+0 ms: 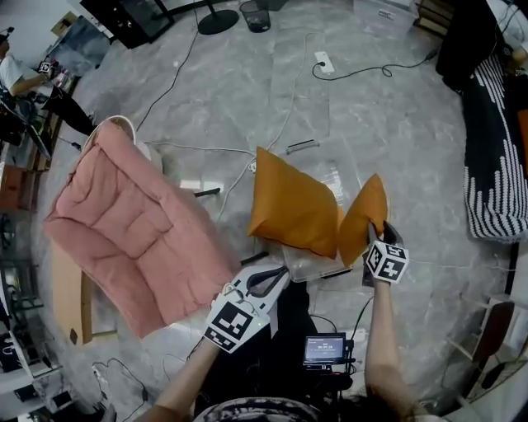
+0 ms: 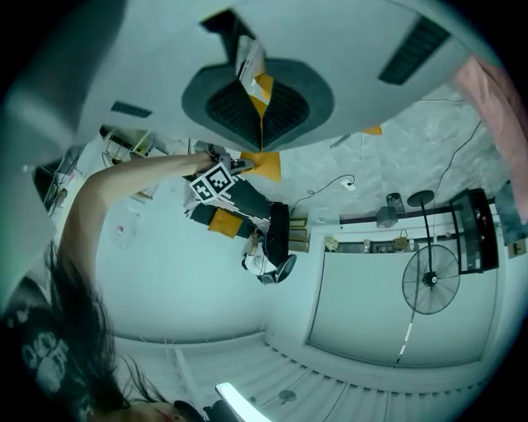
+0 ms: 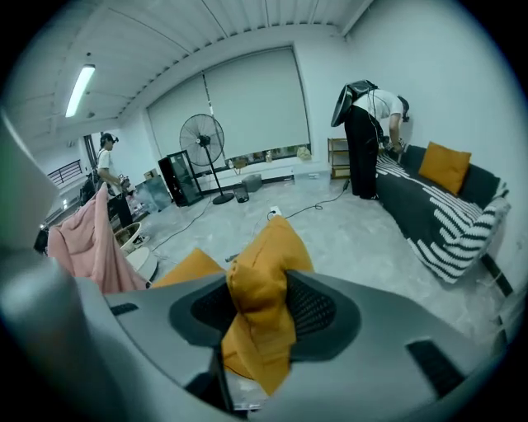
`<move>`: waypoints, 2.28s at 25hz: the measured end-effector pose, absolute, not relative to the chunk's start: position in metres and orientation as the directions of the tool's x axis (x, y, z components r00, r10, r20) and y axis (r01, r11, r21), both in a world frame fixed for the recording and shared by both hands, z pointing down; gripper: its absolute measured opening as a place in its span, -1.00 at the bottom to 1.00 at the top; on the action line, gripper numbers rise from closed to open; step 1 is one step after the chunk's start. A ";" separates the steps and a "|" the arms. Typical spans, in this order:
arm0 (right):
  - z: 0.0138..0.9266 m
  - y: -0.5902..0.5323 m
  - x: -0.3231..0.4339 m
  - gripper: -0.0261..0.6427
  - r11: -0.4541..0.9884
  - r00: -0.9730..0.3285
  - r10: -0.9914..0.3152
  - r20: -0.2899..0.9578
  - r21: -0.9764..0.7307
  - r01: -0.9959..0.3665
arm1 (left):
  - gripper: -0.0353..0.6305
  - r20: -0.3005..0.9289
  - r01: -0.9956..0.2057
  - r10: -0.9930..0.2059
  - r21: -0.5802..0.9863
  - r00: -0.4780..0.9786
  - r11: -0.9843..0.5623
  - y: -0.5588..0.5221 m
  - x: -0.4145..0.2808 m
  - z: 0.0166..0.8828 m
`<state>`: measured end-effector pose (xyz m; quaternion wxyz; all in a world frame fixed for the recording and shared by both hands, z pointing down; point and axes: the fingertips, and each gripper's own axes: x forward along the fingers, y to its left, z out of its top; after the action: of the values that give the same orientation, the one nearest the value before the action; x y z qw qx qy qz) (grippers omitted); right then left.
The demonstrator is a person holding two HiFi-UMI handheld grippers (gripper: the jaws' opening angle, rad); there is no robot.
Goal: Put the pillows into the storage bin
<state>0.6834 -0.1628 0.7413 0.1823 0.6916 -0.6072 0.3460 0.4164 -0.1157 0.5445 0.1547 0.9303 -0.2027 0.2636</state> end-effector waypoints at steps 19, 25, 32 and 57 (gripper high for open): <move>0.829 -0.127 0.658 0.04 -0.170 -0.123 -0.545 0.830 -0.253 -0.952 | -0.85 0.603 -0.568 -0.360 0.193 0.712 -0.800 -0.111 0.377 0.575; 0.755 -0.135 0.582 -0.09 0.065 -0.263 -0.614 0.745 -0.284 -0.957 | -0.85 0.579 -0.628 -0.429 0.192 0.693 -0.754 -0.084 0.335 0.559; 0.642 -0.095 0.444 -0.12 0.309 -0.453 -0.662 0.597 -0.334 -0.891 | -0.85 0.518 -0.698 -0.537 0.177 0.666 -0.694 -0.026 0.259 0.529; 0.420 0.146 0.095 -0.60 0.826 -0.870 -0.386 0.306 -0.307 -0.474 | -0.85 0.392 -0.944 -0.862 0.197 0.323 -0.264 0.237 -0.014 0.458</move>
<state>0.0948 0.1457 0.4200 0.1159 0.2266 -0.9483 0.1894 -0.0137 0.2368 0.4583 0.1999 0.7883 -0.5727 0.1035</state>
